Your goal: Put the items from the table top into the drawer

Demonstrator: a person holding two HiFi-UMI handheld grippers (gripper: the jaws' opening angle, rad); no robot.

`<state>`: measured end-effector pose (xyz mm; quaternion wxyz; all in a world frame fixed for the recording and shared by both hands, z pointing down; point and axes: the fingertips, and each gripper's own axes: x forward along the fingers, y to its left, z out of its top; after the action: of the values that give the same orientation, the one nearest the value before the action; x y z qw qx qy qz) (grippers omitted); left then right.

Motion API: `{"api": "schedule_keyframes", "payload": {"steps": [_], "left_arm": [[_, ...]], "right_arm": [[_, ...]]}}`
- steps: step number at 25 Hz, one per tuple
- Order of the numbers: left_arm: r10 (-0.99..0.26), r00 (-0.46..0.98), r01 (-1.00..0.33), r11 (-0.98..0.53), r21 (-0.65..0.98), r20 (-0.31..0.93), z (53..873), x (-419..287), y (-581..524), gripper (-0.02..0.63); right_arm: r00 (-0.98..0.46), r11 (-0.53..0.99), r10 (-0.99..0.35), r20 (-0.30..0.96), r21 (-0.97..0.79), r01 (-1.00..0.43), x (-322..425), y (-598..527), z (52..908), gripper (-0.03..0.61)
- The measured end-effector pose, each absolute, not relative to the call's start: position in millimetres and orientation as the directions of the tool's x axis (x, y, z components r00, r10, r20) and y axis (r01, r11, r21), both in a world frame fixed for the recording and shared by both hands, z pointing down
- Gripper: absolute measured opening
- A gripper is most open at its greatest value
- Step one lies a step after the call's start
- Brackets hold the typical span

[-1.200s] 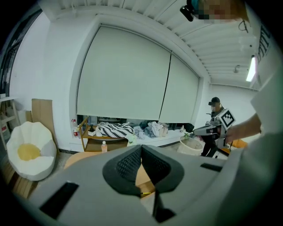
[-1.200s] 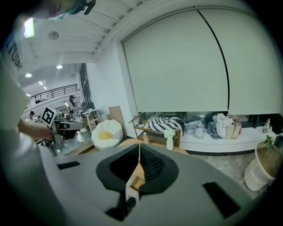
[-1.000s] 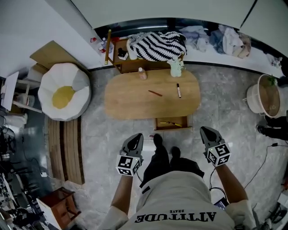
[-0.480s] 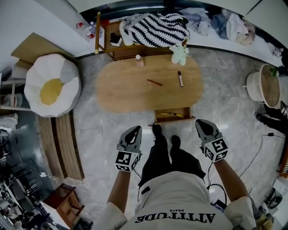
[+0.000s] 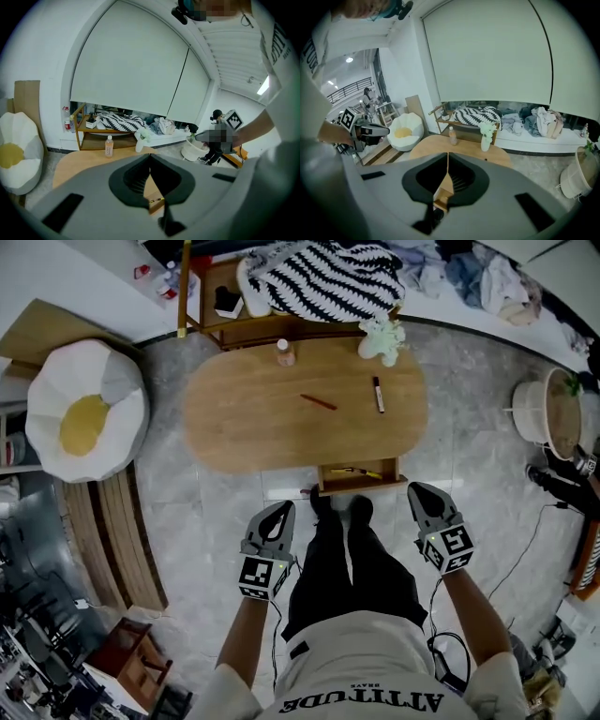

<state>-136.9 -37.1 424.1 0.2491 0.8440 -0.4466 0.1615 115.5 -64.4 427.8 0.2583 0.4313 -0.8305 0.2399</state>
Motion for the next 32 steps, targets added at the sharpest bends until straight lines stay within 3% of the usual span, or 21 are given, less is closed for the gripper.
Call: {"api": "schedule_keyframes", "payload": {"steps": [32], "left_arm": [[-0.686,0.471,-0.881,-0.337,0.332,0.554,607,-69,-133,0.021]], "right_arm": [[-0.516,0.538,-0.479,0.710,-0.226,-0.812,162,-197,660,0.023]]}}
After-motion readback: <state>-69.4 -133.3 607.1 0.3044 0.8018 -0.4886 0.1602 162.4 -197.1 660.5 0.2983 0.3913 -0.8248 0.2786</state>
